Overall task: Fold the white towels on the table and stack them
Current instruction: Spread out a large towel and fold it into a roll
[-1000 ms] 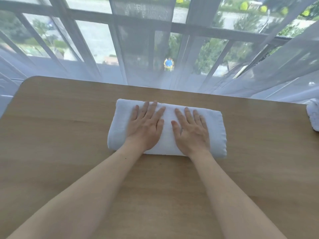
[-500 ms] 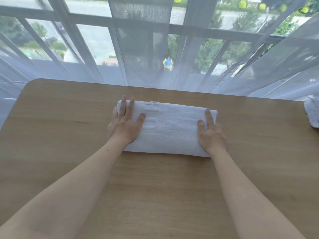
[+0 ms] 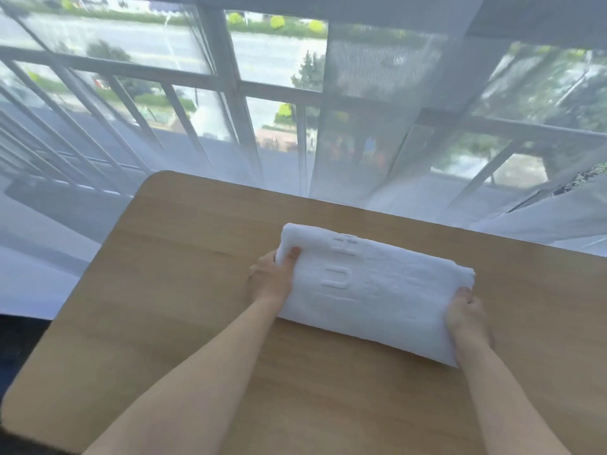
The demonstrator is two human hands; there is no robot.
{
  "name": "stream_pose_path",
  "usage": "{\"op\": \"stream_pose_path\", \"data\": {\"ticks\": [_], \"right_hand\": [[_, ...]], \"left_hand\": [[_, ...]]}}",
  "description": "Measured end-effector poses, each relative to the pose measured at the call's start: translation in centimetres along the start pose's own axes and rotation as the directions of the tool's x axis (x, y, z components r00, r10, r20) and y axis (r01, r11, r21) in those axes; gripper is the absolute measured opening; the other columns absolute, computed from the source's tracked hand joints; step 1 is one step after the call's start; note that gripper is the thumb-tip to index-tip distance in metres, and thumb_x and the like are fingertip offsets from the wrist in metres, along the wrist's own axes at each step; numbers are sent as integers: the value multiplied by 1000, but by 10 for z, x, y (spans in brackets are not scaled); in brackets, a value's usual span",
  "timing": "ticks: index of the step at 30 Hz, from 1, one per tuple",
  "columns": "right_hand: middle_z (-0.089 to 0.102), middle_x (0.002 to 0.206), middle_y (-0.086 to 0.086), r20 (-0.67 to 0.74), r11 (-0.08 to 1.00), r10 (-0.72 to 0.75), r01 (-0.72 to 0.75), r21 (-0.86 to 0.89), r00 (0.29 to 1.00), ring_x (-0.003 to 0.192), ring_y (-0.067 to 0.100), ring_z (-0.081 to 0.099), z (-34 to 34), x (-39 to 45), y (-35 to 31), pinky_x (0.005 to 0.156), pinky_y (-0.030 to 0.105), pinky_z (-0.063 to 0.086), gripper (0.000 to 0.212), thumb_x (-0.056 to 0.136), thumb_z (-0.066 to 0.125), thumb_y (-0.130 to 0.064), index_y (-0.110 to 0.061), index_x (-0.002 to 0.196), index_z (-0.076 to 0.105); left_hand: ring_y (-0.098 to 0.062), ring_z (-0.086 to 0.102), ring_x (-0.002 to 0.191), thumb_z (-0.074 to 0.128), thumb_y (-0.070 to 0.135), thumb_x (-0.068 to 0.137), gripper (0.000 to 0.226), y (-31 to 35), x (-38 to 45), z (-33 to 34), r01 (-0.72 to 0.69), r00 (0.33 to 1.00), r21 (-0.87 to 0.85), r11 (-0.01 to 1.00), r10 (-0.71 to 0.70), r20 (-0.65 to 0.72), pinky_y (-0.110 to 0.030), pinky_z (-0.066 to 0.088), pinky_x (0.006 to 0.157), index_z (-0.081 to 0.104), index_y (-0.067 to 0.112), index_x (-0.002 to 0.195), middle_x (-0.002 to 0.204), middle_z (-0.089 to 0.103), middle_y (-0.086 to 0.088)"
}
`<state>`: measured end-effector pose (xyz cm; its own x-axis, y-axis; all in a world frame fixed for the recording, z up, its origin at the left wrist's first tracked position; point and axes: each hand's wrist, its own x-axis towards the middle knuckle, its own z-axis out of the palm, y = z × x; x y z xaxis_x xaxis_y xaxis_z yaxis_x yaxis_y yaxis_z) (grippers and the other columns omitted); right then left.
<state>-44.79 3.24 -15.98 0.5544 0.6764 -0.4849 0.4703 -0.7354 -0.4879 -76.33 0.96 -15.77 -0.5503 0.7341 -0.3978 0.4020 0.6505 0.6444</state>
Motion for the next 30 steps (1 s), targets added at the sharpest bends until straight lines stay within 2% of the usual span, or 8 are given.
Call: {"op": "stream_pose_path", "data": {"ticks": [4,14,16,18,25,30], "right_hand": [[45,147,23,-5,996,-41,41,-77,999,133,43,44,36,-43,-18,108,52,33,75,100,15,-61,-8,148,37],[37,151,20,23,983,-151,152,-98,988,136,41,38,180,-159,-126,108,54,32,91,92,19,-77,-8,150,32],[40,149,21,8,979,-167,166,-122,986,134,42,41,211,-171,-151,106,53,34,92,92,20,-77,-6,148,34],[42,146,21,-14,973,-182,178,-145,983,132,42,43,236,-176,-173,104,53,35,92,92,20,-78,-6,147,35],[47,143,21,-103,978,-161,145,-151,982,128,43,48,278,-166,-229,101,53,38,85,93,24,-74,-9,145,38],[48,145,18,-125,979,-168,151,-139,978,129,40,48,287,-151,-244,101,51,37,81,95,20,-72,-11,145,38]], "left_hand": [[-11,52,60,51,66,92,53,-22,25,-37,-37,998,2,999,37,-48,-30,32,53,52,22,63,62,54,8],[-16,54,62,47,72,91,62,-119,140,-186,-93,976,57,994,102,-193,-31,33,53,52,17,62,61,58,3],[-22,53,64,46,71,92,61,-133,166,-214,-120,967,69,990,132,-220,-34,34,56,51,18,62,61,56,3],[-32,52,73,45,69,94,59,-141,192,-234,-122,963,93,988,141,-230,-37,37,66,48,19,63,66,54,1],[-34,49,72,48,67,94,66,-127,258,-254,-158,943,118,980,185,-276,-38,32,66,45,15,55,55,46,2],[-33,50,70,46,70,91,68,-110,291,-252,-179,934,128,976,209,-289,-37,32,65,55,9,63,55,49,2]]}}
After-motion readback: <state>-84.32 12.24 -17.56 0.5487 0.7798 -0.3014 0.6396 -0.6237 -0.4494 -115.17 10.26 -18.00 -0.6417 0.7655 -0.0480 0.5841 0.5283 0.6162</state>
